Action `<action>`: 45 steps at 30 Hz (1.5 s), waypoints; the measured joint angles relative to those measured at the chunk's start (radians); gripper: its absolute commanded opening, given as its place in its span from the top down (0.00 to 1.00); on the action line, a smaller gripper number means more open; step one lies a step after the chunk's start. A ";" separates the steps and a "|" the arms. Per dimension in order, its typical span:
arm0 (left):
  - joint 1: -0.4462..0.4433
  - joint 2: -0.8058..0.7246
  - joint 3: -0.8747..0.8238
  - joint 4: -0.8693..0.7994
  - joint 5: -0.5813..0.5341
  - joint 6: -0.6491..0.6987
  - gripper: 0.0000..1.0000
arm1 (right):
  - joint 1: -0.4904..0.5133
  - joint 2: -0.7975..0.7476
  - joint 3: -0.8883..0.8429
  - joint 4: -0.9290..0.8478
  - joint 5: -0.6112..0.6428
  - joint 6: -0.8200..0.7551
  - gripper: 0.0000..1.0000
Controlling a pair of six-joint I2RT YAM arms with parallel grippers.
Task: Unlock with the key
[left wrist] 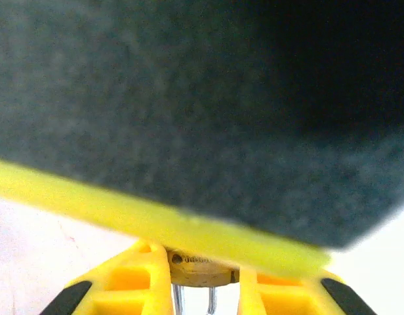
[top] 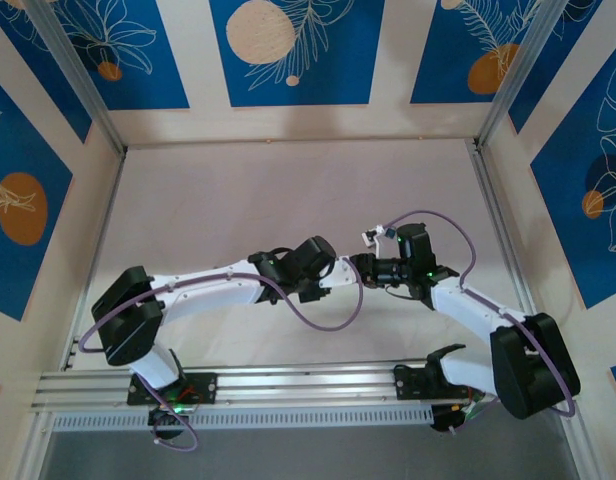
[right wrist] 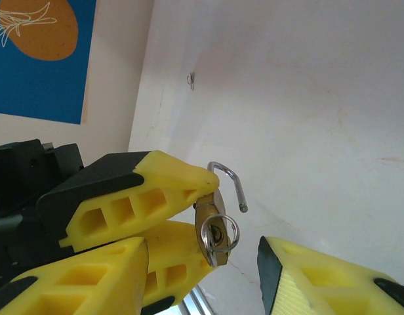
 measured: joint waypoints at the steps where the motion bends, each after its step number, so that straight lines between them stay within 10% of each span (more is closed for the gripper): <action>1: 0.000 0.001 0.000 -0.005 0.004 -0.001 1.00 | 0.004 0.008 0.000 0.002 -0.002 -0.003 0.51; 33: 0.008 0.003 0.008 -0.037 0.057 -0.034 1.00 | 0.068 0.135 0.029 0.061 -0.010 -0.022 0.86; 40: 0.008 -0.022 -0.017 -0.012 0.034 -0.061 0.34 | 0.070 0.120 0.029 0.061 0.013 -0.022 0.88; 45: 0.024 -0.151 -0.131 0.061 -0.093 -0.130 0.21 | 0.064 0.098 0.029 0.058 0.043 -0.014 0.88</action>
